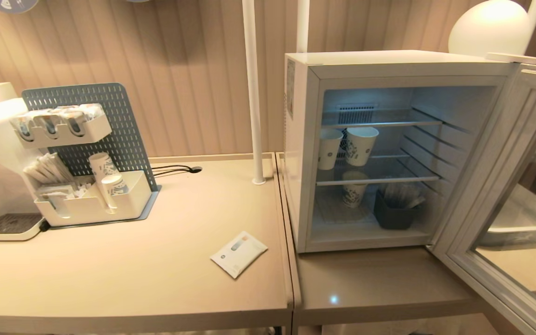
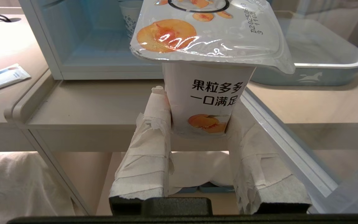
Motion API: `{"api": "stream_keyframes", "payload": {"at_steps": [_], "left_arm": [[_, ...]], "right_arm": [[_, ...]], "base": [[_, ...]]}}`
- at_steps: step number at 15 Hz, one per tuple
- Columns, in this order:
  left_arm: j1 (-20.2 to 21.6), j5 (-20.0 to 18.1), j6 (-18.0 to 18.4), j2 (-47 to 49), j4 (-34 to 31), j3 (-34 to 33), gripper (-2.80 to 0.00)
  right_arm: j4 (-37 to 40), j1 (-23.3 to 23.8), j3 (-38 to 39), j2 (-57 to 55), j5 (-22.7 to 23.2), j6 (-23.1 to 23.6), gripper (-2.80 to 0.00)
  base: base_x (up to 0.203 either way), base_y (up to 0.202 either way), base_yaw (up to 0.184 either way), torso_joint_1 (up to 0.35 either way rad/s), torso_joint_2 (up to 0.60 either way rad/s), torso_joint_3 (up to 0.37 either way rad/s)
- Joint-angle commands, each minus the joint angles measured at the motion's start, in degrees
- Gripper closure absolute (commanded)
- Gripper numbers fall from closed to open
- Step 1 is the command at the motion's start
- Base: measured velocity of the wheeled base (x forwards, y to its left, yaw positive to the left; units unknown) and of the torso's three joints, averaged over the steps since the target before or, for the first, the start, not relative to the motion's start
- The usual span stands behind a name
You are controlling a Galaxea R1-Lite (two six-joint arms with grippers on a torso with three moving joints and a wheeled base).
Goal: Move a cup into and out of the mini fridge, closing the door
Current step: Place the yoghurt on the table
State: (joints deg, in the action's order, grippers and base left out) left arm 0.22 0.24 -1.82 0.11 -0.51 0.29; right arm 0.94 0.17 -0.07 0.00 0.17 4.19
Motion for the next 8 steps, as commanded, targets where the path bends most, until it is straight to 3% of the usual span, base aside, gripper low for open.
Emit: {"api": "stream_keyframes", "payload": {"at_steps": [1,8], "left_arm": [[-0.04,0.02,-0.09,-0.02,0.01,0.05,0.0],[-0.04,0.02,-0.02,-0.02,-0.02,0.06,0.0]], "right_arm": [[0.03,0.01,0.16,0.0,0.01,-0.06,0.0],[0.03,0.01,0.16,0.0,0.01,0.03,0.0]], "base": [[-0.108,0.07,-0.006,0.005,0.01,-0.005],[-0.19,0.182,0.0,0.002,0.0,-0.001]]}}
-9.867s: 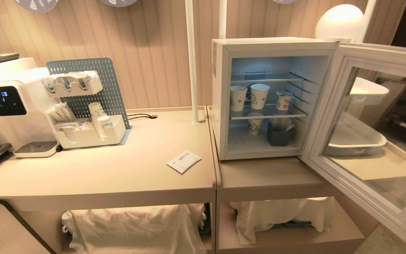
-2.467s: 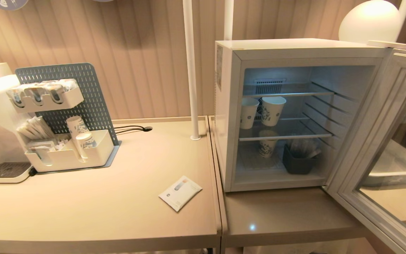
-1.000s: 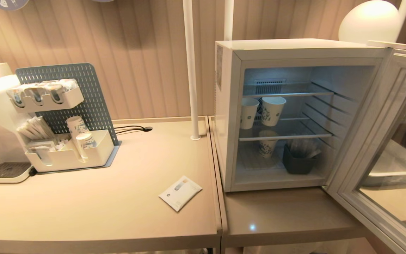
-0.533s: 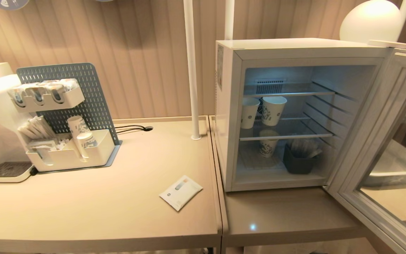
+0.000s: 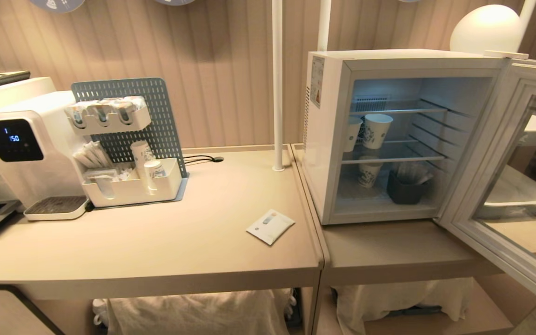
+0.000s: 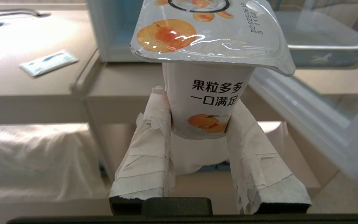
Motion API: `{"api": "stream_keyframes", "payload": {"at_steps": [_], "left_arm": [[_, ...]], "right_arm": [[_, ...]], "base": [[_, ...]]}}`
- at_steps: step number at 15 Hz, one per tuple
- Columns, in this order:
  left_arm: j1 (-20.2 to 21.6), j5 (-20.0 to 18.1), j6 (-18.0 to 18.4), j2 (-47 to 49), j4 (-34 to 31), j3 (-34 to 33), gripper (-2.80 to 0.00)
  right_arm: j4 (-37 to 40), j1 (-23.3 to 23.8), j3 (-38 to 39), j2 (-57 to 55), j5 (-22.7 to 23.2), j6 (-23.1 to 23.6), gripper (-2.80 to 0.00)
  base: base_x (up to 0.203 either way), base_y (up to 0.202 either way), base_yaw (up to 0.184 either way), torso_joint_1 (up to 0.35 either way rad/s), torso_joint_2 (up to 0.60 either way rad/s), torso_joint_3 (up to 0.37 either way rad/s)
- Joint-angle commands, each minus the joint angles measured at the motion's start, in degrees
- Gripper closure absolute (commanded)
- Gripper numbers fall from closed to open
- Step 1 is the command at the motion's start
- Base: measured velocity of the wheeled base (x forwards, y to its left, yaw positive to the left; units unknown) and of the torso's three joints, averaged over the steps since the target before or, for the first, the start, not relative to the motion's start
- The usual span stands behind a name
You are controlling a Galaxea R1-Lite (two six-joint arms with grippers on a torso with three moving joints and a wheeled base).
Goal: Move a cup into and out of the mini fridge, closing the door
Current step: Place the yoghurt on the table
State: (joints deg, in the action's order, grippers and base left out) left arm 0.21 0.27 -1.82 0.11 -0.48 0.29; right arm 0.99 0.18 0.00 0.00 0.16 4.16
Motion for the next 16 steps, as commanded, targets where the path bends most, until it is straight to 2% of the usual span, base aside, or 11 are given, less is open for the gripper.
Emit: {"api": "stream_keyframes", "payload": {"at_steps": [1,6,16], "left_arm": [[-0.03,0.0,-0.03,-0.02,-0.04,0.06,0.0],[-0.03,0.0,0.15,1.7,-0.74,0.24,0.0],[-0.03,0.0,0.06,-0.02,-0.66,0.23,0.0]], "right_arm": [[0.07,-0.01,0.09,0.0,0.02,0.06,0.0],[0.06,-0.01,0.09,0.08,0.03,0.06,0.0],[-0.01,-0.01,0.09,0.0,0.02,0.06,0.0]], "base": [[-0.157,0.188,0.009,-0.005,0.0,0.0],[-0.015,0.122,0.008,0.004,0.0,0.003],[0.0,0.193,-0.001,0.003,0.0,0.004]]}}
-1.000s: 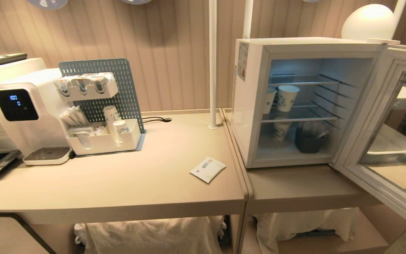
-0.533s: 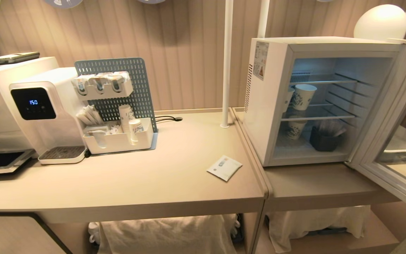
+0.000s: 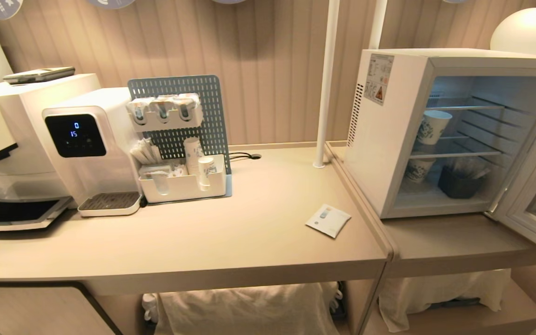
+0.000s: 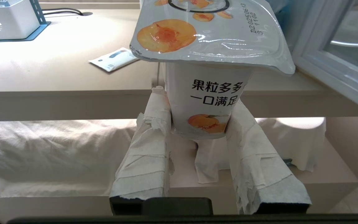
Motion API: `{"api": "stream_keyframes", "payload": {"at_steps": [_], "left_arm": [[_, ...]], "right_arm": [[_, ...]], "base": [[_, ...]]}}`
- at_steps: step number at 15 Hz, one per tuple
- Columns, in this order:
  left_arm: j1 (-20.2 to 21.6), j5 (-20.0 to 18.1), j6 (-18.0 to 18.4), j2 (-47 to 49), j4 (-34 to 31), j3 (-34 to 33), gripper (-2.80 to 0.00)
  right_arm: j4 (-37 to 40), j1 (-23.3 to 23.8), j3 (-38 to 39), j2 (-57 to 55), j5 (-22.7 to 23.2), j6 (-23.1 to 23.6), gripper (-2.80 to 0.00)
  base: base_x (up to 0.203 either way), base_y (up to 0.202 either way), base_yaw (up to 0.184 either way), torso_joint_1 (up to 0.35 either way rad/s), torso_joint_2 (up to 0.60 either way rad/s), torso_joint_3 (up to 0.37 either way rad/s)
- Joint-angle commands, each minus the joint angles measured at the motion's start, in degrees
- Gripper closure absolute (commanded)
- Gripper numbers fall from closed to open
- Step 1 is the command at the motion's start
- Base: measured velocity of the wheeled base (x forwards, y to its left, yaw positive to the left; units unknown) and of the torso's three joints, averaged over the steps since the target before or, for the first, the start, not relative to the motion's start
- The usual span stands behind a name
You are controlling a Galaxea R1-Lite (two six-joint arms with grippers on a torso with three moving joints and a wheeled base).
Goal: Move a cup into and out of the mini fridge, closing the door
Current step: Place the yoghurt on the table
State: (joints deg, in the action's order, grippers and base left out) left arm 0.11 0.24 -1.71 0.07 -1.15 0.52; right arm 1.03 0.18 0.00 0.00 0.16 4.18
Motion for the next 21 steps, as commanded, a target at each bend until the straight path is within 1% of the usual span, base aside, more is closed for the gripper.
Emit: {"api": "stream_keyframes", "payload": {"at_steps": [1,15,16,18,19,21], "left_arm": [[0.07,0.02,-0.05,-0.01,0.0,0.0,0.0],[0.07,0.02,-0.05,0.01,0.09,0.0,0.0],[0.07,0.02,-0.05,-0.07,0.09,0.0,0.0],[0.07,0.02,-0.05,0.0,0.12,0.0,0.0],[0.07,0.02,-0.05,0.01,0.18,0.0,0.0],[0.07,0.02,-0.05,-0.02,0.18,0.0,0.0]], "right_arm": [[-0.07,-0.01,0.09,0.0,0.02,0.04,0.0],[-0.1,0.08,-0.1,0.03,-0.04,-0.31,0.0],[0.19,0.08,-1.73,-0.21,-0.02,-0.85,0.0],[2.44,0.06,-10.07,-3.9,0.09,-2.71,0.0],[4.15,0.05,-13.31,-8.3,0.47,-3.7,0.0],[6.08,0.06,-17.17,-18.99,3.24,-4.95,0.0]], "base": [[0.0,0.193,0.0,0.007,0.0,0.002],[0.0,0.19,-0.001,0.002,0.0,0.002],[0.0,0.11,0.001,0.007,0.0,0.002],[0.0,0.039,-0.005,0.0,0.0,0.0],[0.0,0.0,0.0,0.0,0.0,0.0],[0.0,0.0,0.0,0.0,0.0,0.0]]}}
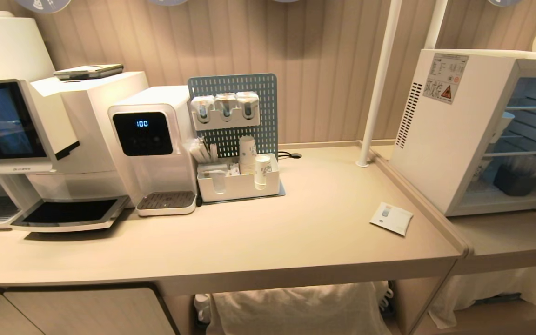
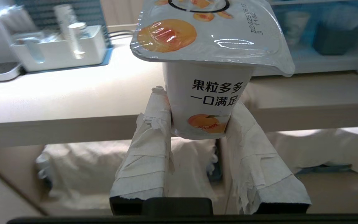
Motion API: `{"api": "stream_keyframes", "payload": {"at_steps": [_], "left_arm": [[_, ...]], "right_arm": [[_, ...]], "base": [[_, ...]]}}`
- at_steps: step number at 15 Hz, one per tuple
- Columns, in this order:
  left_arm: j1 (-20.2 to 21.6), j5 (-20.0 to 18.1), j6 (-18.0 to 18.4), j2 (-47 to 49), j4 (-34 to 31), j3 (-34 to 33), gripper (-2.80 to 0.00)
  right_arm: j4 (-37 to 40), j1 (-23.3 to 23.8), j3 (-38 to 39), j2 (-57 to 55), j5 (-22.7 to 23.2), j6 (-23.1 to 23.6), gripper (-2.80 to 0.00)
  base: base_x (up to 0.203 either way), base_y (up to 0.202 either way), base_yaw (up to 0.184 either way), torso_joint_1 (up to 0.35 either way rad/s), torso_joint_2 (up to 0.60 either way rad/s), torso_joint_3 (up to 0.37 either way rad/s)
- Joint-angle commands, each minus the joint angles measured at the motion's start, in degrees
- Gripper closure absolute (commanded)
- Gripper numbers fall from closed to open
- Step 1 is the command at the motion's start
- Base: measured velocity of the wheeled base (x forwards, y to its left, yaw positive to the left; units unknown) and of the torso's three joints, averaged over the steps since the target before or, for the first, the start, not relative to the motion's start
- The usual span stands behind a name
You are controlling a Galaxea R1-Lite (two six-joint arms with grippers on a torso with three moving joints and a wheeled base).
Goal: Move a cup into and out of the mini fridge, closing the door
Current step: Place the yoghurt on the table
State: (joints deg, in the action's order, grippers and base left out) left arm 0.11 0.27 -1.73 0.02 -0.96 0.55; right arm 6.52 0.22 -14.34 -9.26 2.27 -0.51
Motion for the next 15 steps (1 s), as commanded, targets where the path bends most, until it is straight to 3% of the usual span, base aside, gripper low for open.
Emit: {"api": "stream_keyframes", "payload": {"at_steps": [1,4,8,15], "left_arm": [[0.07,0.0,-0.03,0.0,0.0,-0.02,0.0],[0.07,0.0,-0.03,0.01,0.08,-0.11,0.0],[0.07,0.0,-0.03,0.0,0.08,-0.11,0.0],[0.07,0.0,-0.03,-0.02,0.17,-0.11,0.0]], "right_arm": [[0.46,0.03,-3.77,-15.08,3.18,-0.65,0.0],[-5.93,0.0,-3.46,-30.46,7.0,-1.12,0.0],[-24.64,-1.66,2.14,-42.84,8.79,-1.48,0.0],[-30.55,-4.15,3.94,-57.56,8.83,-0.55,0.0]], "base": [[0.0,0.0,0.0,0.0,0.0,0.0],[0.0,0.0,0.0,0.0,0.0,0.0],[0.019,0.0,0.001,0.0,0.0,0.0],[0.146,0.0,-0.001,0.003,0.0,0.001]]}}
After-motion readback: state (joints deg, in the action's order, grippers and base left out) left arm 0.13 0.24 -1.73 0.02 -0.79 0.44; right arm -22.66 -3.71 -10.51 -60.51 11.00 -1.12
